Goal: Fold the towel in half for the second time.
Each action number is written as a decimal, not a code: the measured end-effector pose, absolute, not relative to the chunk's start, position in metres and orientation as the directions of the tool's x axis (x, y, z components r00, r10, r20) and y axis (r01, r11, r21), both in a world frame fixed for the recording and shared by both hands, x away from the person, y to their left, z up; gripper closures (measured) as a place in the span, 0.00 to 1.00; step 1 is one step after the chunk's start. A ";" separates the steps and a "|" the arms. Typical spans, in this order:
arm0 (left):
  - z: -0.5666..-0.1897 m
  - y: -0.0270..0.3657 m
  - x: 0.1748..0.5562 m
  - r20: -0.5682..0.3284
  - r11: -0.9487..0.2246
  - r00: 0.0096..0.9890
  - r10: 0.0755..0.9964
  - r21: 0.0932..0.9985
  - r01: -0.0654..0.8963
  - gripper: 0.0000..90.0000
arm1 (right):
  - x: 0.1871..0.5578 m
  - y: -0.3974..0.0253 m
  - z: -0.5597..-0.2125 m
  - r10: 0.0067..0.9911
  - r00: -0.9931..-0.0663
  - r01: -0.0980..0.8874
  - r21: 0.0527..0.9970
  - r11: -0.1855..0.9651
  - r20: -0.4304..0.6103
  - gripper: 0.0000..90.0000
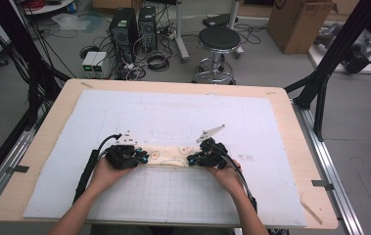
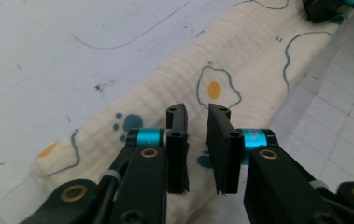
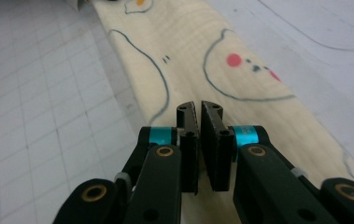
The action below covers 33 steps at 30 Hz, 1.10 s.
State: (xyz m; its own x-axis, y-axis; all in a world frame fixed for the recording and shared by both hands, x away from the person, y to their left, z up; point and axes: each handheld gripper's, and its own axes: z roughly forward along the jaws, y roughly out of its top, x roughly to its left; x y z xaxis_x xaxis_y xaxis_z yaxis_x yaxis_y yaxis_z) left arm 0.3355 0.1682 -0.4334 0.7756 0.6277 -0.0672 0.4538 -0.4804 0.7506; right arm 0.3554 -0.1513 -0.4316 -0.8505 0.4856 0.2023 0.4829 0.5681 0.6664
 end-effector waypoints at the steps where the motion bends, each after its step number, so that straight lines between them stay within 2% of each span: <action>1: -0.433 0.170 0.336 -0.065 -0.482 0.775 0.629 0.749 0.454 0.83 | 0.355 -0.154 -0.431 0.494 -0.847 0.485 0.668 0.565 0.197 0.93; 9: -0.436 0.183 0.333 -0.080 -0.459 0.765 0.639 0.759 0.463 0.67 | 0.351 -0.176 -0.430 0.523 -0.844 0.455 0.679 0.576 0.122 0.79; 18: -0.436 0.193 0.331 -0.079 -0.454 0.756 0.650 0.757 0.469 0.59 | 0.349 -0.199 -0.431 0.542 -0.835 0.446 0.697 0.562 0.098 0.69; 33: -0.440 0.195 0.329 -0.074 -0.453 0.756 0.650 0.761 0.464 0.59 | 0.343 -0.205 -0.437 0.533 -0.845 0.392 0.724 0.567 0.040 0.62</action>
